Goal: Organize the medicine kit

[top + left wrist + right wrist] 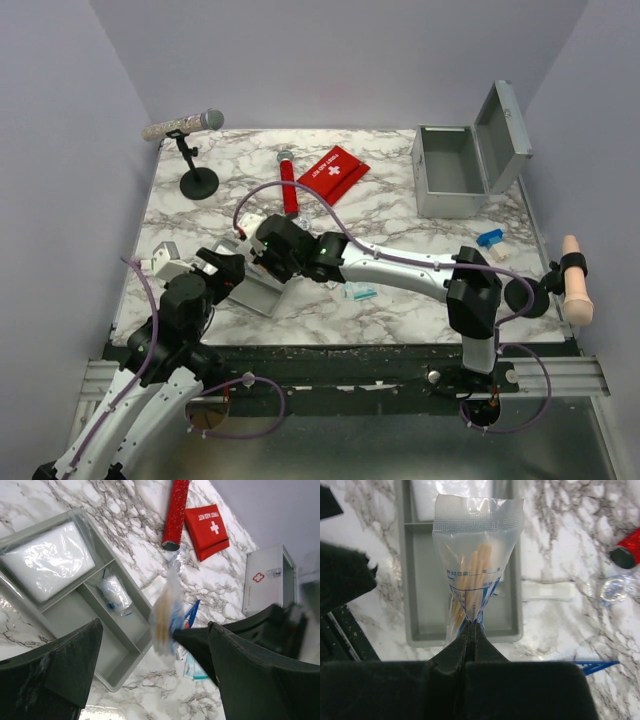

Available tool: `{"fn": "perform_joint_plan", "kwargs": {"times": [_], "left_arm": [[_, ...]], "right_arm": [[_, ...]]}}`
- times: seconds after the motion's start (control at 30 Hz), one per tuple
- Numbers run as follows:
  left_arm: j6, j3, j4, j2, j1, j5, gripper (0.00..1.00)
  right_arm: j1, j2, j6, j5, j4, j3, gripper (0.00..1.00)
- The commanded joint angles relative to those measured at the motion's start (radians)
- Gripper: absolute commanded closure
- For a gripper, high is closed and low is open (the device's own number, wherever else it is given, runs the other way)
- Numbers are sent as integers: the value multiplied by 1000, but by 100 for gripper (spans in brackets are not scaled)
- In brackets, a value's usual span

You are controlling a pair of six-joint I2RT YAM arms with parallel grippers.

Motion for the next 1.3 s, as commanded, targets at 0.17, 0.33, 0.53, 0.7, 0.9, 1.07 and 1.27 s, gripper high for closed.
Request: {"fn": "perform_joint_plan", "kwargs": {"times": [0.17,0.33,0.53,0.7,0.9,1.07,1.27], "left_arm": [[110,105,38,-142,4,-103,4],[107,112,16,-145,4,-118,4],[96,111,12,-151,4,-110,4],[119,111,45,-191,4,-121,4],[115,122,23,-170,4,-126,4],[109,117,19,-159,4,-126,4],[104,114,23,-145,4,-117,4]], "right_arm": [[86,75,12,-15,-51,36,99],[92,90,40,-6,-76,88,99],[109,113,26,54,-113,110,99],[118,133,26,46,-116,131,99],[135,194,26,69,-136,165,99],[135,205,26,75,-145,165,99],[135,237,-3,80,-150,167,99]]}}
